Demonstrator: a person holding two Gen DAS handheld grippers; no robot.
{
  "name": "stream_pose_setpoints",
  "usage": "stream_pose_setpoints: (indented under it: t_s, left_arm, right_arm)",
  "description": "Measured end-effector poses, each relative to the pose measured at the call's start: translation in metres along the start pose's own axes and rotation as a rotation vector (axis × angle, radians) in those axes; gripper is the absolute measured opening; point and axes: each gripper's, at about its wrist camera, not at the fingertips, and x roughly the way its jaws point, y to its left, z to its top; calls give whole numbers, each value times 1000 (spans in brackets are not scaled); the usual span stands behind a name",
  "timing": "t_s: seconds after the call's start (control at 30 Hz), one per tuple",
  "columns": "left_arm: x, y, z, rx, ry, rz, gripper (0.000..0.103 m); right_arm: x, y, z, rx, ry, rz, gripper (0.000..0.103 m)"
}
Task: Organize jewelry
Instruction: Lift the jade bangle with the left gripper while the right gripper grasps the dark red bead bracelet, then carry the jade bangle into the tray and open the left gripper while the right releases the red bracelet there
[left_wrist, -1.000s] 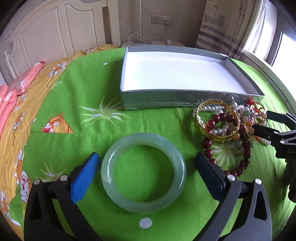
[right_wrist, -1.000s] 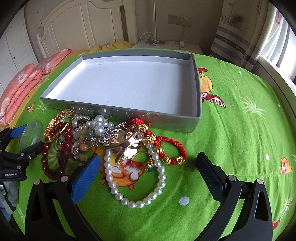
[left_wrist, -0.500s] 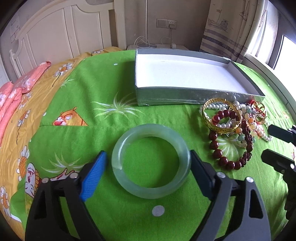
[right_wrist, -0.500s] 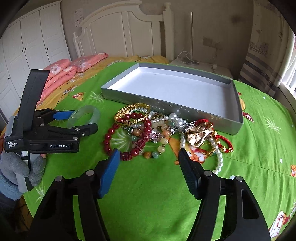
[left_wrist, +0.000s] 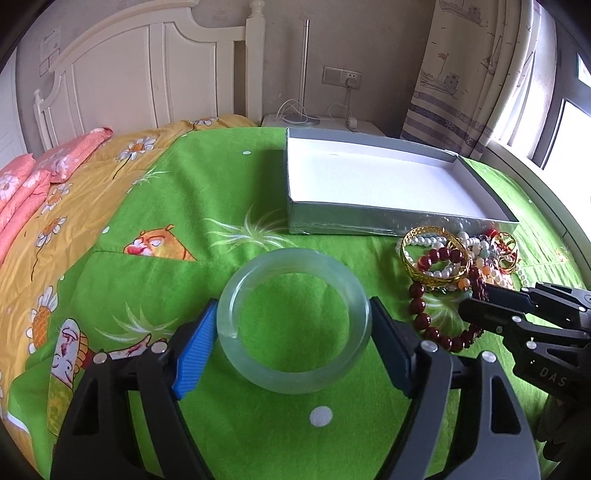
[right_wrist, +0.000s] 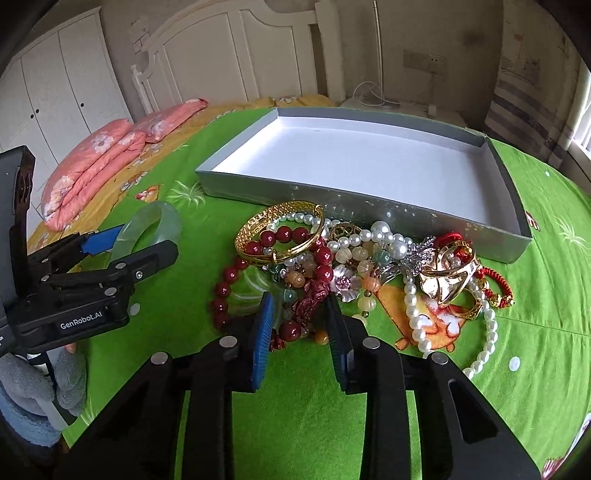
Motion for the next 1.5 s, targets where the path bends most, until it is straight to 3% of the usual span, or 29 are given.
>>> stream_pose_setpoints:
  t_s: [0.13, 0.4, 0.63, 0.87, 1.27, 1.5]
  left_arm:
    - [-4, 3, -1, -11, -19, -14, 78]
    - [-10, 5, -3, -23, -45, -33, 78]
    - [-20, 2, -4, -7, -87, -53, 78]
    - [-20, -7, 2, 29, -77, -54, 78]
    - [-19, -54, 65, 162, -99, -63, 78]
    - [17, -70, 104, 142, -24, -91, 78]
  right_arm:
    - [-8, 5, -5, -26, -34, -16, 15]
    - [-58, 17, -9, -113, -183, -82, 15]
    - [-83, 7, 0, -91, -248, -86, 15]
    - [-96, -4, 2, -78, -277, -79, 15]
    - [-96, -69, 52, -31, -262, -51, 15]
    - [-84, -97, 88, -37, -230, -61, 15]
